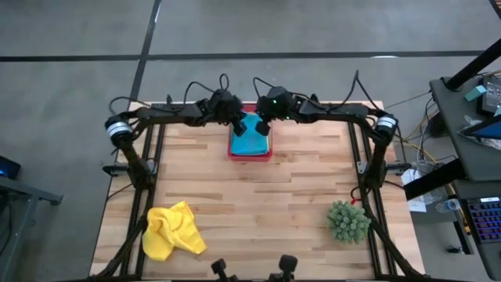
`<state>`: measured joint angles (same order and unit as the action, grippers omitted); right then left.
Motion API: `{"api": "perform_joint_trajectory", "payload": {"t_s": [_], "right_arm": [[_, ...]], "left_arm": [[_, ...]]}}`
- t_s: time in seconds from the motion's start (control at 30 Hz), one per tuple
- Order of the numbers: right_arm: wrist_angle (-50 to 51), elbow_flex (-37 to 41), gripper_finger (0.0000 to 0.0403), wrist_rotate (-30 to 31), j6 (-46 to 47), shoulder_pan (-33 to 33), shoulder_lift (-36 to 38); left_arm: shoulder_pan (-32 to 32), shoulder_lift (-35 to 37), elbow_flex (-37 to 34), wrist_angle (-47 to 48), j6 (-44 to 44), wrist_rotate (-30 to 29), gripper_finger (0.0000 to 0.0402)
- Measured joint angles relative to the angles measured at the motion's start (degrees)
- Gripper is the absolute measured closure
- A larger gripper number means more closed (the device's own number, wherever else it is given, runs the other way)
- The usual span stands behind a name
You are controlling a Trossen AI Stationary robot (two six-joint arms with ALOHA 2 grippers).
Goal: Fold microfiber towels
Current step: Put the blue towel into the bin
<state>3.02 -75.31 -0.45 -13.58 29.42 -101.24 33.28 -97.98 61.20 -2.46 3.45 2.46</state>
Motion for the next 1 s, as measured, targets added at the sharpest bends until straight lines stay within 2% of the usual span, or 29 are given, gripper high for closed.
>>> {"api": "perform_joint_trajectory", "payload": {"t_s": [0.23, 0.47, 0.53, 0.8, 1.0], "right_arm": [[0.2, -1.3, 0.0394, 0.0, 0.0, 2.3, -5.5], [3.2, -1.0, 0.0394, 3.8, -0.5, 3.4, -6.8], [4.5, -1.0, 0.0394, 5.0, -0.5, 3.5, -6.7], [5.6, -0.9, 0.0394, 5.1, -0.5, 3.5, -5.8], [7.9, -0.9, 0.0394, 5.2, 0.6, 3.0, -1.5]], "left_arm": [[1.3, -4.8, 2.3, 0.1, 0.1, -0.8, 0.04], [1.5, -4.8, 1.9, 5.9, 1.3, -12.2, 0.04], [1.6, -4.8, 1.9, 6.9, 1.7, -13.7, 0.04], [1.6, -3.9, 2.1, 8.2, 1.9, -13.9, 0.04], [1.1, 1.5, 1.8, 10.8, 1.9, -13.9, 0.04]]}}
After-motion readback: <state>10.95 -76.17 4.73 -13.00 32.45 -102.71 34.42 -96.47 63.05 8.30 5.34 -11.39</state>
